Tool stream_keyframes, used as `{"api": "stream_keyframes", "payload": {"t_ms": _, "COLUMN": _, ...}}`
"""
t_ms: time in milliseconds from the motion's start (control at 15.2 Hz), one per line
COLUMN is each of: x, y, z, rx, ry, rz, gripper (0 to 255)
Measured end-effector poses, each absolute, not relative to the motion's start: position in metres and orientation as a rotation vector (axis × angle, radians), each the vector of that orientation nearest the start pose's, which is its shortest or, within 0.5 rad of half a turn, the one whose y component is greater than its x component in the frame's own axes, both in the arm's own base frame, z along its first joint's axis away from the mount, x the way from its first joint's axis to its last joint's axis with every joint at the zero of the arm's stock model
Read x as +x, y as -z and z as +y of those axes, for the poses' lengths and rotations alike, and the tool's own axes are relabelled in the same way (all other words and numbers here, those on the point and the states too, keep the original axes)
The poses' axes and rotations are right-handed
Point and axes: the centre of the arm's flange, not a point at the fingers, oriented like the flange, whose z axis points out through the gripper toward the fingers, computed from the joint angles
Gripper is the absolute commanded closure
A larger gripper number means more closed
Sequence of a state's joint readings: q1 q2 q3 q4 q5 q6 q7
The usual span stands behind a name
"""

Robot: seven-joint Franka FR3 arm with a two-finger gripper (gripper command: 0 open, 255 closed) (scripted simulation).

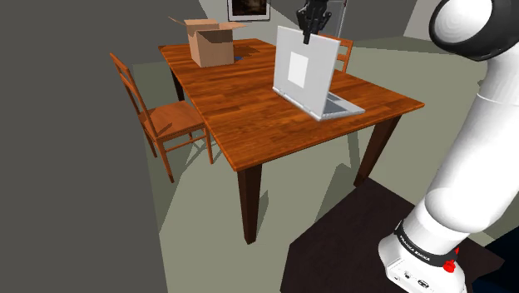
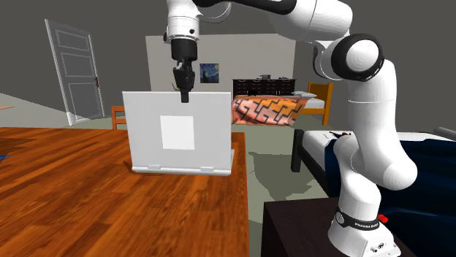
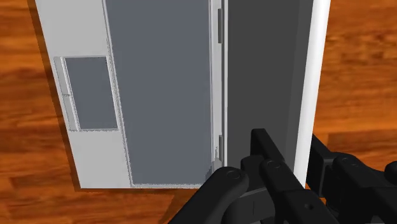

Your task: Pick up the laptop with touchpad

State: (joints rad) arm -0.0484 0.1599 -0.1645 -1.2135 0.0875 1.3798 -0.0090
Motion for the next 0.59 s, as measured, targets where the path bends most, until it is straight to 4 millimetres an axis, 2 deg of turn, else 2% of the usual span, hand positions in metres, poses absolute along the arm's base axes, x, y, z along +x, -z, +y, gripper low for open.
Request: {"api": "stream_keyframes", "payload": {"t_ms": 594, "x": 0.574, "y": -0.727, "z": -0.102, "rx": -3.069, "ry": 0.021, "rz": 0.284, "gripper": 255}}
